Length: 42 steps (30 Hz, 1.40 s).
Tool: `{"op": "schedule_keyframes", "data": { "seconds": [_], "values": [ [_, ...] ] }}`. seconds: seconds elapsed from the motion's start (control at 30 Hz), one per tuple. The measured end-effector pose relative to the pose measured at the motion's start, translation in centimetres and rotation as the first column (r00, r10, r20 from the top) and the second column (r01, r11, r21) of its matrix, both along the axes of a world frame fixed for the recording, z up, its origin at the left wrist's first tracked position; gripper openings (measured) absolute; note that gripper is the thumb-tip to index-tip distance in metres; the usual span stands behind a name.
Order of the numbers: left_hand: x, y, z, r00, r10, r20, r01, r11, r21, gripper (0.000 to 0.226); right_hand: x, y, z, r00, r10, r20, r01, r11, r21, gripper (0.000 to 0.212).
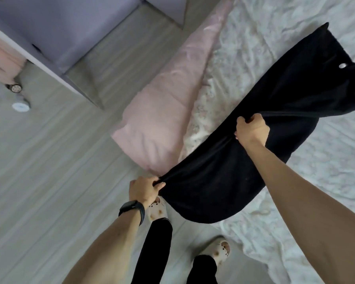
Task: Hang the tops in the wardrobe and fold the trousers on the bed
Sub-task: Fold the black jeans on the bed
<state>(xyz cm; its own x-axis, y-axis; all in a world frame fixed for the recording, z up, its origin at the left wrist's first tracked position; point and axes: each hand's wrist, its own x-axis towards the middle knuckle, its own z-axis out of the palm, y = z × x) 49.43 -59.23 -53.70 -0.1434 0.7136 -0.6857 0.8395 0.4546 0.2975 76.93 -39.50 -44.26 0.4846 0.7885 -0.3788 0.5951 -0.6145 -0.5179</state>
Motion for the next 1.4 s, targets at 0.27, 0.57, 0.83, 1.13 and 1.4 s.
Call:
{"op": "schedule_keyframes", "data": {
  "seconds": [0.27,0.57,0.83,1.13,1.4],
  "values": [
    [-0.2,-1.6,-0.5,0.997,0.001,-0.074,0.003,0.999,0.048,0.03,-2.3,-0.6,-1.7,0.996,-0.069,0.05,0.061,0.986,0.154,0.029],
    [0.5,2.2,1.6,0.993,-0.106,0.051,0.108,0.993,-0.039,0.035,-4.5,-6.0,-2.3,0.989,0.148,-0.013,-0.148,0.989,-0.004,0.058],
    [9.6,10.9,10.0,0.938,-0.292,0.186,0.228,0.926,0.302,0.051,-0.9,-9.7,0.8,0.956,-0.068,-0.286,0.064,0.998,-0.024,0.055],
    [20.8,20.4,13.4,0.804,-0.594,0.037,0.521,0.731,0.44,0.061,13.8,-3.1,3.1,0.78,-0.444,-0.441,0.471,0.881,-0.053,0.057],
    [33.0,28.8,11.6,0.682,-0.717,-0.144,0.7,0.582,0.415,0.077,29.0,8.7,1.4,0.436,-0.614,-0.658,0.698,0.693,-0.184,0.073]
  ]
}}
